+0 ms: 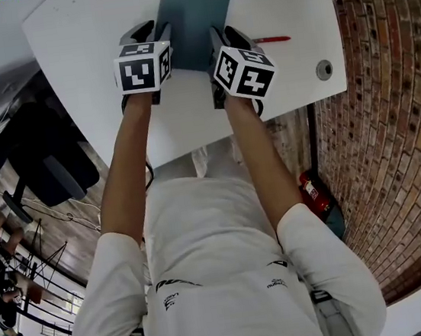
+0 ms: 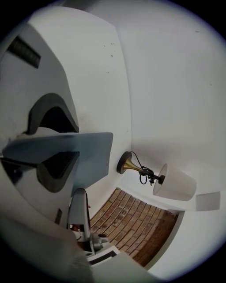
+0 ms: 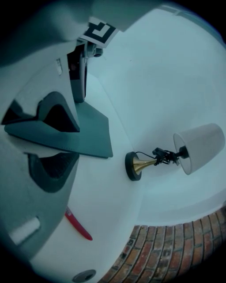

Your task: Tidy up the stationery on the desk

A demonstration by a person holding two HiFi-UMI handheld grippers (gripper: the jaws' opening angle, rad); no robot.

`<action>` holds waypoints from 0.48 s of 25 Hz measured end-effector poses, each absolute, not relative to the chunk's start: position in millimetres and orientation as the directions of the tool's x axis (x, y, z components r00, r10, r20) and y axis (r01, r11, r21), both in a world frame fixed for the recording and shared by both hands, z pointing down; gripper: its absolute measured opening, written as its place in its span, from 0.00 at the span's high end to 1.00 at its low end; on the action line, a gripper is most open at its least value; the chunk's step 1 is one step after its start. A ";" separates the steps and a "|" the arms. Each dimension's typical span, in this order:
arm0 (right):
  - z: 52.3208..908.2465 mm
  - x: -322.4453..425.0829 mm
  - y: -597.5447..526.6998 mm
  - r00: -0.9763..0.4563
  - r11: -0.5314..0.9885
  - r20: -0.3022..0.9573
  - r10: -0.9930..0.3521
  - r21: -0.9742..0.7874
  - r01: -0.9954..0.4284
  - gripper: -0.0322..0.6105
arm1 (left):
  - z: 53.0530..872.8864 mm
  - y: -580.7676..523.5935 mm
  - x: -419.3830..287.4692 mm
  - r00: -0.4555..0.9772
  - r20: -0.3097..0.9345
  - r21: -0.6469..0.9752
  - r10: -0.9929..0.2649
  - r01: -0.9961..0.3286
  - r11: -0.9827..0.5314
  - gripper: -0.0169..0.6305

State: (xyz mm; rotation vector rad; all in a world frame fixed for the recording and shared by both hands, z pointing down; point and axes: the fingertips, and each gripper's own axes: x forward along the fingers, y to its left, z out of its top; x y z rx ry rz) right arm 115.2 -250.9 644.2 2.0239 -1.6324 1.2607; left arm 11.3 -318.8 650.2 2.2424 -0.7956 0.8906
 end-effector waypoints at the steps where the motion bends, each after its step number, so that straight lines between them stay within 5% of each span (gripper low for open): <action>1: 646.4 114.1 -250.8 -0.006 -0.339 0.746 -0.666 -0.310 -0.888 0.74 | 650.9 -318.9 11.2 0.599 0.741 0.304 -0.303 -0.702 -0.644 0.77; 12: 655.3 110.7 -250.4 -0.065 -0.307 0.763 -0.643 -0.335 -0.891 0.75 | 651.6 -314.7 15.3 0.607 0.745 0.340 -0.276 -0.702 -0.626 0.77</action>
